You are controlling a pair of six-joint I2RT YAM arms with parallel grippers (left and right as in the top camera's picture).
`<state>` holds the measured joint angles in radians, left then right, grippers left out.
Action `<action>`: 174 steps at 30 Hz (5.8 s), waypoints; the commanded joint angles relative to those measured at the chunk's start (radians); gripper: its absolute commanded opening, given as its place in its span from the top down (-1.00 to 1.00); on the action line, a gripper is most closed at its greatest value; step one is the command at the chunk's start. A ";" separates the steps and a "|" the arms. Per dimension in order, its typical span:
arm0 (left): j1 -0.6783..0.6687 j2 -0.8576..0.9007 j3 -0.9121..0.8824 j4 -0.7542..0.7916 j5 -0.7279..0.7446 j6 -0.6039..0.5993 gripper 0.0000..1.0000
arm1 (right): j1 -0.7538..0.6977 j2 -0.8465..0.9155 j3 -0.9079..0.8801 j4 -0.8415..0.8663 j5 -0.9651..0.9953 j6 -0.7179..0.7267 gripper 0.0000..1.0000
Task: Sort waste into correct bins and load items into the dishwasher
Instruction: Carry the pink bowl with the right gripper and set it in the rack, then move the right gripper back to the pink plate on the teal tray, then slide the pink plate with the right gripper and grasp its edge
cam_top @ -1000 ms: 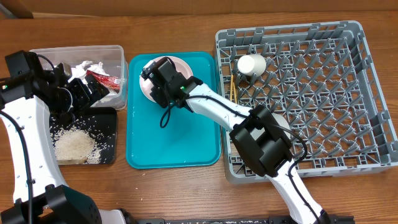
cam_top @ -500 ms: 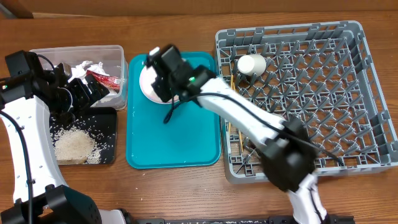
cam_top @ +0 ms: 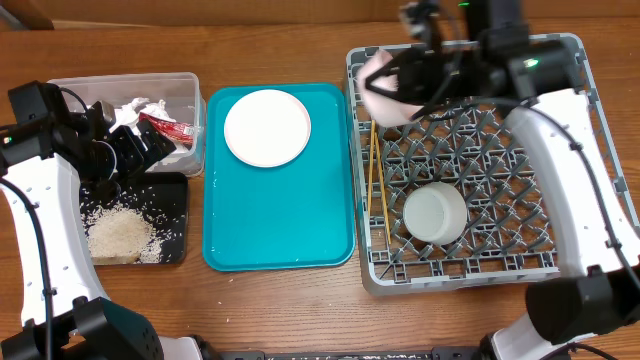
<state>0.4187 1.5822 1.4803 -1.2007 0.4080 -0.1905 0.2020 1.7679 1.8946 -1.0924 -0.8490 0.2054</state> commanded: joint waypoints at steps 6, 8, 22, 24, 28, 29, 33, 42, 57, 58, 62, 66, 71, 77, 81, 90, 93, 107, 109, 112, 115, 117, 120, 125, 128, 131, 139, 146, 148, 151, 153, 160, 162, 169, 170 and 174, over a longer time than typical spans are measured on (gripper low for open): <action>-0.007 -0.019 0.020 0.001 0.000 0.011 -1.00 | -0.117 0.005 -0.304 0.209 -0.397 0.013 0.92; -0.007 -0.019 0.020 0.001 0.000 0.011 -1.00 | -0.119 0.009 -0.379 0.318 -0.429 0.070 0.92; -0.007 -0.019 0.020 0.001 0.000 0.011 -1.00 | -0.238 0.013 -0.739 0.748 -0.378 0.323 0.92; -0.007 -0.019 0.020 0.001 0.000 0.011 -1.00 | -0.251 0.013 -0.765 0.751 -0.379 0.323 0.92; -0.007 -0.019 0.020 0.001 0.000 0.011 -1.00 | -0.277 0.013 -0.789 0.750 -0.379 0.321 0.88; -0.007 -0.019 0.020 0.001 0.000 0.011 -1.00 | -0.283 0.013 -0.789 0.751 -0.378 0.318 0.83; -0.007 -0.019 0.020 0.001 0.000 0.011 -1.00 | -0.320 0.013 -0.789 0.753 -0.371 0.314 0.50; -0.007 -0.019 0.020 0.001 0.000 0.011 -1.00 | -0.437 0.013 -0.787 0.779 -0.336 0.315 -0.21; -0.007 -0.019 0.020 0.001 0.000 0.011 -1.00 | -0.540 -0.058 -0.578 0.475 -0.026 0.166 -0.21; -0.007 -0.019 0.020 0.001 0.000 0.011 -1.00 | -0.524 -0.069 -0.530 0.406 0.044 0.125 -0.21; -0.007 -0.019 0.020 0.001 0.000 0.011 -1.00 | -0.418 -0.088 -0.335 0.180 0.303 0.003 -0.21; -0.007 -0.019 0.020 0.001 0.000 0.011 -1.00 | -0.240 -0.088 -0.198 0.087 0.476 -0.035 -0.19; -0.007 -0.019 0.020 0.001 0.000 0.011 -1.00 | 0.030 -0.078 -0.179 0.154 0.641 -0.023 -0.19; -0.007 -0.019 0.020 0.001 0.000 0.011 -1.00 | 0.329 0.010 -0.179 0.253 0.832 -0.019 -0.20; -0.007 -0.019 0.020 0.001 0.000 0.011 -1.00 | 0.455 0.098 -0.179 0.320 0.932 -0.019 -0.22; -0.007 -0.019 0.020 0.001 0.000 0.011 -1.00 | 0.538 0.292 -0.179 0.469 0.946 -0.019 -0.24; -0.007 -0.019 0.020 0.001 0.000 0.011 -1.00 | 0.537 0.332 -0.179 0.491 0.945 -0.020 -0.24; -0.007 -0.019 0.020 0.001 0.000 0.011 -1.00 | 0.538 0.468 -0.180 0.719 0.768 -0.024 0.07; -0.007 -0.019 0.020 0.001 0.000 0.011 -1.00 | 0.538 0.493 -0.180 0.729 0.768 -0.024 0.29; -0.007 -0.019 0.020 0.001 0.000 0.011 -1.00 | 0.538 0.520 -0.180 0.729 0.768 -0.024 0.64; -0.007 -0.019 0.020 0.001 0.000 0.011 -1.00 | 0.538 0.533 -0.180 0.708 0.768 -0.023 0.92; -0.007 -0.019 0.020 0.001 0.000 0.011 -1.00 | 0.538 0.533 -0.180 0.669 0.768 -0.022 0.92; -0.007 -0.019 0.020 0.001 0.000 0.011 -1.00 | 0.538 0.531 -0.180 0.603 0.765 0.020 0.92; -0.007 -0.019 0.020 0.001 0.000 0.011 -1.00 | 0.538 0.515 -0.180 0.499 0.637 0.061 0.92; -0.007 -0.019 0.020 0.001 0.000 0.011 -1.00 | 0.539 0.496 -0.180 0.463 0.519 0.061 0.92; -0.007 -0.019 0.020 0.001 0.000 0.011 -1.00 | 0.539 0.475 -0.180 0.446 0.401 0.060 0.92; -0.007 -0.019 0.020 0.001 0.000 0.011 -1.00 | 0.543 0.465 -0.180 0.389 0.293 0.056 0.91; -0.007 -0.019 0.020 0.001 0.000 0.011 -1.00 | 0.578 0.463 -0.178 0.388 0.264 0.022 0.91; -0.007 -0.019 0.020 0.001 0.000 0.011 -1.00 | 0.583 0.459 -0.177 0.387 0.264 0.002 0.91; -0.007 -0.019 0.020 0.001 0.000 0.011 -1.00 | 0.583 0.439 -0.159 0.370 0.335 -0.001 0.91; -0.007 -0.019 0.020 0.001 0.000 0.011 -1.00 | 0.573 0.402 -0.109 0.309 0.474 -0.001 0.89; -0.007 -0.019 0.020 0.001 0.000 0.011 -1.00 | 0.543 0.330 -0.037 0.201 0.879 -0.054 0.15; -0.007 -0.019 0.020 0.001 0.000 0.011 -1.00 | 0.538 0.332 -0.043 0.170 0.940 -0.053 0.11; -0.007 -0.019 0.020 0.001 0.000 0.011 -1.00 | 0.522 0.336 -0.124 0.190 0.974 -0.053 0.10; -0.007 -0.019 0.020 0.001 0.000 0.011 -1.00 | 0.522 0.336 -0.137 0.200 0.982 -0.053 0.10; -0.007 -0.019 0.020 0.001 0.000 0.011 -1.00 | 0.522 0.336 -0.197 0.261 1.017 -0.053 0.00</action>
<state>0.4187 1.5822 1.4799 -1.2007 0.4080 -0.1905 0.7269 2.1078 1.7351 -0.8566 0.1150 0.1547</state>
